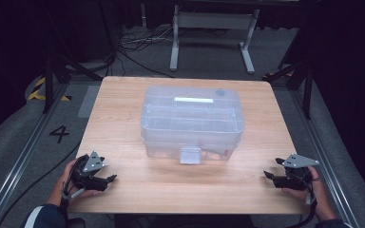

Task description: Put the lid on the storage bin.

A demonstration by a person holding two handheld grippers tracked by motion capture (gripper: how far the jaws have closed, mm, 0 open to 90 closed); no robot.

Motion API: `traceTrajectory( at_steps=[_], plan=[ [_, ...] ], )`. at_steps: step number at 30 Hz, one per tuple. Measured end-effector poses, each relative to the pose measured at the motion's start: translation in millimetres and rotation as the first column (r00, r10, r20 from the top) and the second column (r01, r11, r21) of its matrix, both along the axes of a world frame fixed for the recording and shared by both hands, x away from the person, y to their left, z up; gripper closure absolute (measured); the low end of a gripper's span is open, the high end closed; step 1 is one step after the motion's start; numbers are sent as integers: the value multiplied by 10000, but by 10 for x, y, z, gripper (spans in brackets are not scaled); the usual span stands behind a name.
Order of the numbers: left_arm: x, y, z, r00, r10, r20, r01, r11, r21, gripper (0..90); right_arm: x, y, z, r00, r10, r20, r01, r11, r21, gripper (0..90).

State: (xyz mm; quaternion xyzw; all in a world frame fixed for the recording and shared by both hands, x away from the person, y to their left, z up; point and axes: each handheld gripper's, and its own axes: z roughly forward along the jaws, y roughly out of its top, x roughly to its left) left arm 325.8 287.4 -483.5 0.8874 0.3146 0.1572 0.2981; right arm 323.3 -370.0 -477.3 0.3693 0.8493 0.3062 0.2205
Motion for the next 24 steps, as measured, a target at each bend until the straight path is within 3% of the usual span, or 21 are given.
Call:
traceTrajectory(
  at_steps=[2, 3, 8, 11, 15, 24],
  plan=[
    [-19, 44, -26, 10000, 67, -69, -68, 9999, -131, 207, -35, -48, -49, 9998, -148, -141, 151, 9997, 195, 294],
    [-23, 76, -41, 9998, 30, -198, -37, 9992, -388, 201, -49, -74, -77, 9996, -257, -125, 260, 9992, 306, 286],
    [-45, 175, -96, 9988, 250, -420, -288, 9954, -919, 175, -110, -190, -140, 9976, -645, -262, 672, 9902, 1222, 266],
    [-54, 223, -136, 9976, 497, -488, -559, 9894, -1342, 172, -119, -224, -153, 9962, -800, -359, 842, 9870, 1370, 244],
    [-65, 221, -141, 9965, 675, -498, -738, 9876, -1389, 163, -98, -241, -157, 9950, -781, -618, 869, 9840, 1558, 242],
    [-102, 223, -141, 9932, 1053, -488, -1111, 9842, -1380, 159, -92, -235, -159, 9951, -799, -580, 880, 9841, 1545, 237]
  ],
)
